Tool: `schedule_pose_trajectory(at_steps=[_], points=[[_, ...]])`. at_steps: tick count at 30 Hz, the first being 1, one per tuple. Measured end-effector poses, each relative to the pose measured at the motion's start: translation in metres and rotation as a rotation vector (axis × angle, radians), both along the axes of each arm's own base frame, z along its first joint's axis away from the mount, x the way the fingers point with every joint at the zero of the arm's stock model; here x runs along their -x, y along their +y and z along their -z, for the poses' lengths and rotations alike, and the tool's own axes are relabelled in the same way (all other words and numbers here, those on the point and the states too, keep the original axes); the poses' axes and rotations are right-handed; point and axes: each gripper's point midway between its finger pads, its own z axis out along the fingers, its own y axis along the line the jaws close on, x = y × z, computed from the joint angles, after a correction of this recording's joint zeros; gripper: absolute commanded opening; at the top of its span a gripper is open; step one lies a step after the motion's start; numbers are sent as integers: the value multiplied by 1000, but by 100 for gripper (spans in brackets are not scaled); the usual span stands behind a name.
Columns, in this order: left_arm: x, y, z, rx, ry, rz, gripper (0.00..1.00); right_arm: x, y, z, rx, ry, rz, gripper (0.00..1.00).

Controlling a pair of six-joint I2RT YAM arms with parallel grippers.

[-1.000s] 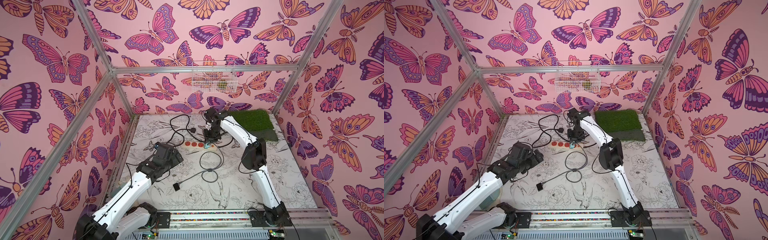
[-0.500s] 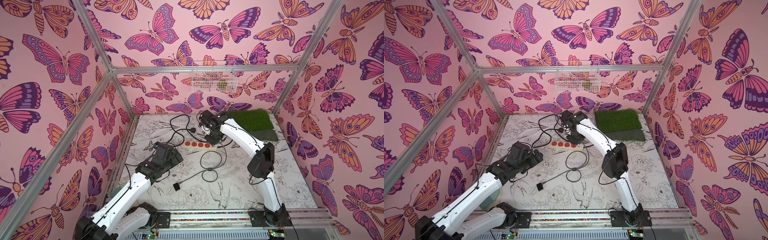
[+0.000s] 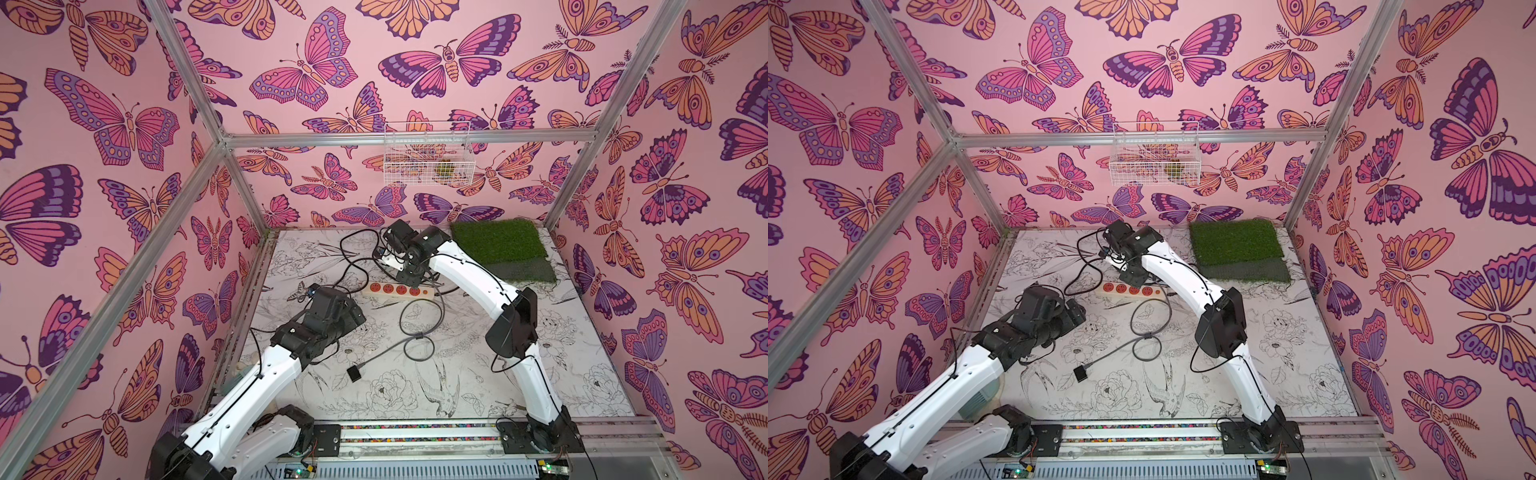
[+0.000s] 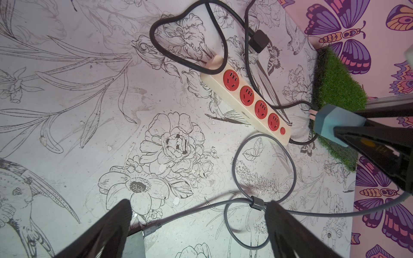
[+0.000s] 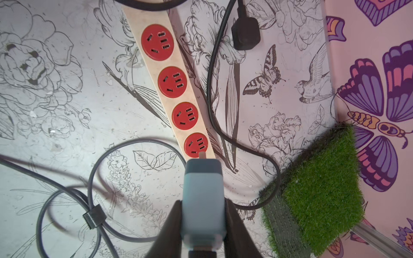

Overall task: Charge mp3
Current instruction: Insert the plug into the socket.

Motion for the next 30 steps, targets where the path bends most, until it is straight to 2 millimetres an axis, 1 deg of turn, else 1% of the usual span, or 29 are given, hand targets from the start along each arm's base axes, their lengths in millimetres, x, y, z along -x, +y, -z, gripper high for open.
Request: schedule_pose_trajectory(at_steps=[4,7,17,20,25,27,30], points=[[-1,1,0,-8,-4,-3,94,-4,1,10,13,16,-20,0],[-1,2,0,-11,-5,-6,94,-3,-2,18,37,37,-32,0],[-2,2,6,-24,15,-4,93,-4,-11,30,84,60,-56,0],[-2,2,7,-26,18,-4,93,-5,-14,40,113,74,-61,0],[-2,2,9,-32,24,-6,93,-3,-18,65,168,115,-77,0],[-3,2,10,-35,28,-7,93,-3,-19,70,179,121,-81,0],[-3,3,11,-38,29,-8,93,-4,-20,70,188,115,-84,0]])
